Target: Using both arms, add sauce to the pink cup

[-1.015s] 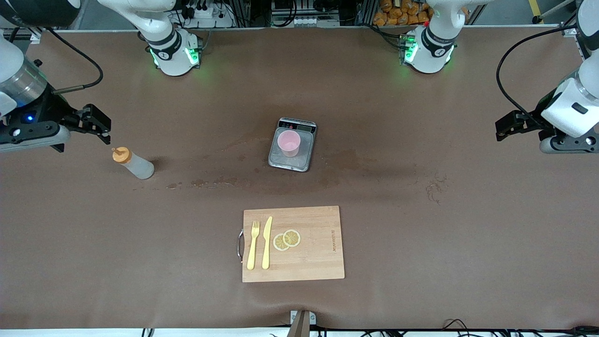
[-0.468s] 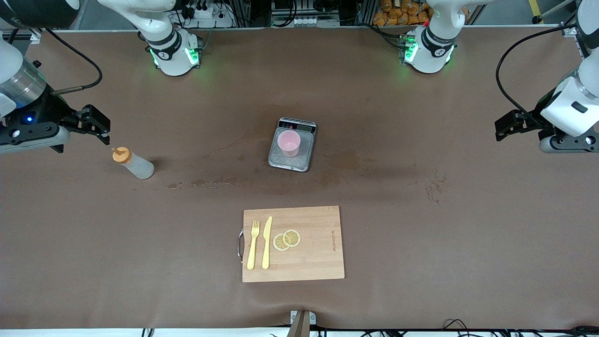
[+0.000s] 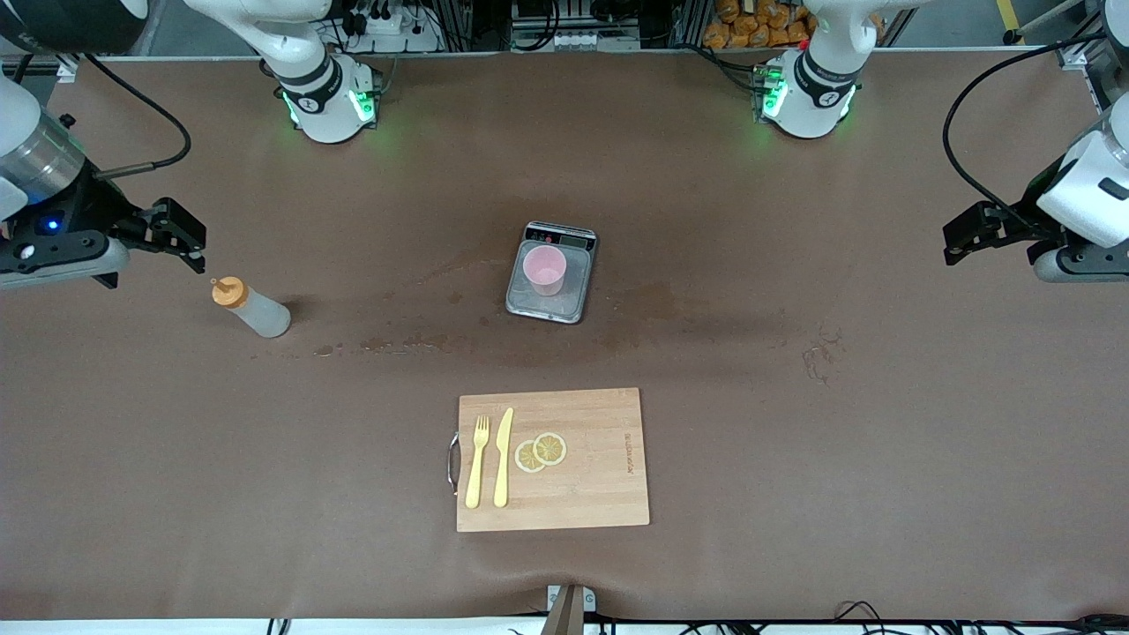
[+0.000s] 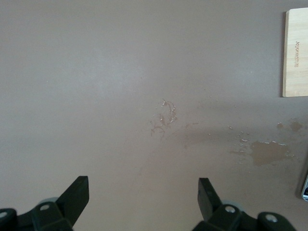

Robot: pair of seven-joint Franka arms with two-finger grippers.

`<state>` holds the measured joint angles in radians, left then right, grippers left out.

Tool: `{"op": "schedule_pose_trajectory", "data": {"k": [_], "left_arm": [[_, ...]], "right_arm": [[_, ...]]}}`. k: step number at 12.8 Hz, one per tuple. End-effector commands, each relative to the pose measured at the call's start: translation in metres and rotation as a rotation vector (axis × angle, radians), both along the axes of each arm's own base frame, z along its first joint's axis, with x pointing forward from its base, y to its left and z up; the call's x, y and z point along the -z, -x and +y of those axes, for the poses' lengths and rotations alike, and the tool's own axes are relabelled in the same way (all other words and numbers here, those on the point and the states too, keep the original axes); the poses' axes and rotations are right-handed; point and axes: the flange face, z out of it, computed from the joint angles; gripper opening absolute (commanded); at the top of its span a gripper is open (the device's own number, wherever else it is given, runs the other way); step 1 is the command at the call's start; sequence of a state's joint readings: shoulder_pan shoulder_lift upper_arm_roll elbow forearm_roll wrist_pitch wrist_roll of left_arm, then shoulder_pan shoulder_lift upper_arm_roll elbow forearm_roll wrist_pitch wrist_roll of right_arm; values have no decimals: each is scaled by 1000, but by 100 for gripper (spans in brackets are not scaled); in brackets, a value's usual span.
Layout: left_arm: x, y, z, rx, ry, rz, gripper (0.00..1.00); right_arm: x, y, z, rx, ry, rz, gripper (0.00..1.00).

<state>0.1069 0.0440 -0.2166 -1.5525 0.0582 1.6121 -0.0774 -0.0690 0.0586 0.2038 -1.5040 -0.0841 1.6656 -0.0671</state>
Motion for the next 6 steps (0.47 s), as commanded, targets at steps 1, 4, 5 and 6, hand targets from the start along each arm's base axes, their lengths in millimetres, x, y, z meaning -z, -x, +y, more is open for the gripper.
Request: {"op": "schedule_pose_trajectory", "data": {"k": [1,4,5,6], "left_arm": [[-7,4,0,14,14,3,100],[-5,3,1,13,14,6,100],[-6,4,2,11,14,4,100],[-6,4,1,13,14,4,100]], "right_arm": [[-3,-8,-46,40,-35,1,100],[-2,-11,-69,-1,-62,-9,100],[-1,-12,-70,24,-80,-9,100],[-1,-13,-79,130,-128,-8,100]]}}
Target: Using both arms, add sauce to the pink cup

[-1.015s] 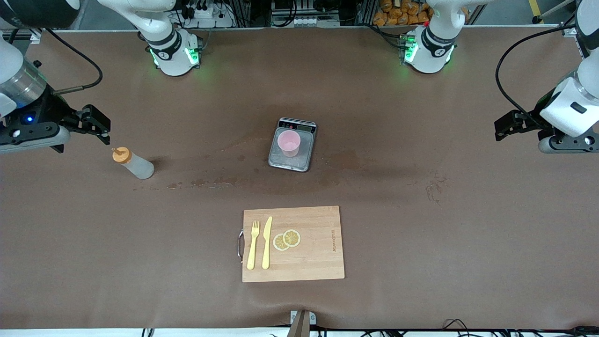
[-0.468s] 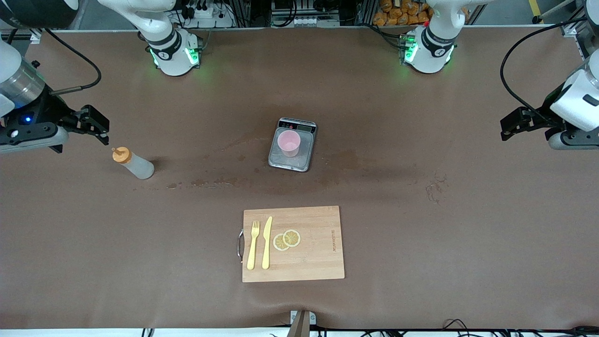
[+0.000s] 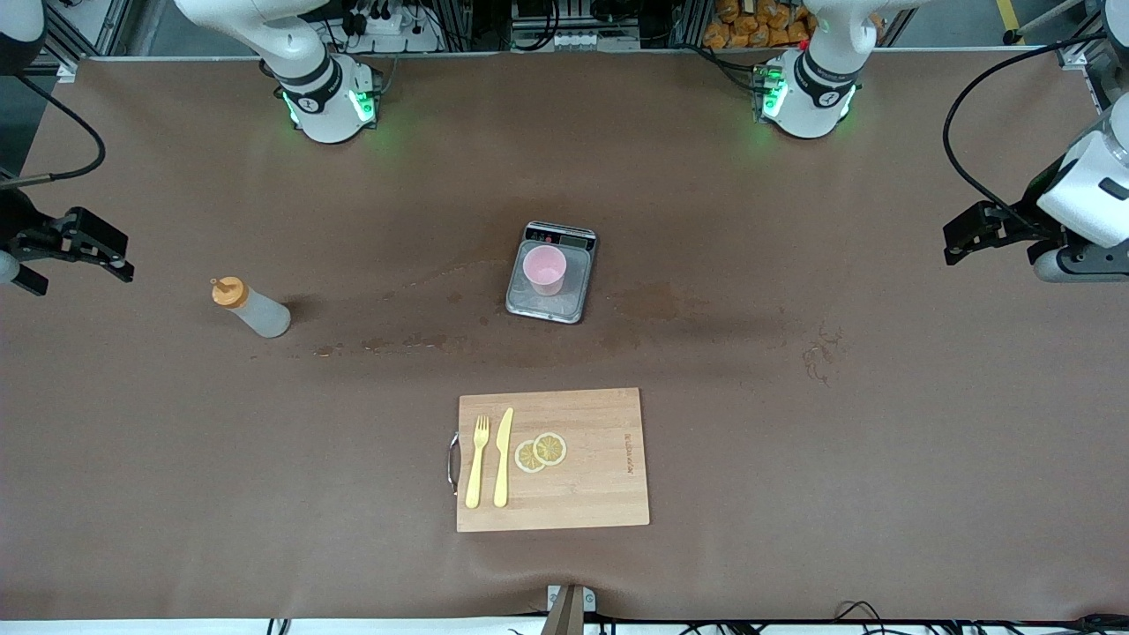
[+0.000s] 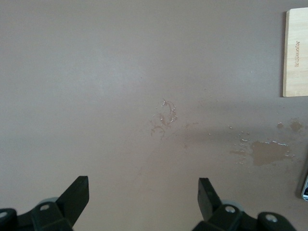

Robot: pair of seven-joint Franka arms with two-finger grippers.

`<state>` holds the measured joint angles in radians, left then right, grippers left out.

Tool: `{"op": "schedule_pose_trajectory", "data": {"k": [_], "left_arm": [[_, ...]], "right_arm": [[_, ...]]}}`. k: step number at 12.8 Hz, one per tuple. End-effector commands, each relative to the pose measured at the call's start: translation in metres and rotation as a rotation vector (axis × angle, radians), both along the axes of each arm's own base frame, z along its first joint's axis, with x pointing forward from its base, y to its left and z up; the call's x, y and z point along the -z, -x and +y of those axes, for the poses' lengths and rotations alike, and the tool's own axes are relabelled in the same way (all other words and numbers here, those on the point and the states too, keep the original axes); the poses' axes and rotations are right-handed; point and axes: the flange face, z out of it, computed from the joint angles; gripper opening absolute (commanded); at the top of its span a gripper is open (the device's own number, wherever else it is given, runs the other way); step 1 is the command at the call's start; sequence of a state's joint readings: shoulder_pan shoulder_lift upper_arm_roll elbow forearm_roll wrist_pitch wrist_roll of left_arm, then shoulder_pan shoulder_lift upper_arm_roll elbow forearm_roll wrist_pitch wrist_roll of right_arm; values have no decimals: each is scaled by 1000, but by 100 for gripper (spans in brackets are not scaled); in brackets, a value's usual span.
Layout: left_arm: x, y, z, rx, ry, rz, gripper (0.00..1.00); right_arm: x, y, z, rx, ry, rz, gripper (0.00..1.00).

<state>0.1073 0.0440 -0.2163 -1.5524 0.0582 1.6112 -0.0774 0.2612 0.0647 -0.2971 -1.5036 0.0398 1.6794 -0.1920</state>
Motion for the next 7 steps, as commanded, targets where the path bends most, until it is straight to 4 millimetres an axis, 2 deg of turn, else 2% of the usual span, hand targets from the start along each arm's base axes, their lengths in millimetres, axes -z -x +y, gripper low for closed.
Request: {"op": "schedule_pose_trajectory", "data": {"k": [1,3,7], "left_arm": [[-7,4,1,13,14,2,100],[-6,4,1,13,14,5,100],[-6,4,2,10,16,5,100]], "right_arm": [[-8,-5,-1,137,-55,-8,100],[-12,-2,-10,71,12,-16,100],[-11,-2,-15,62,15,-11,100]]}}
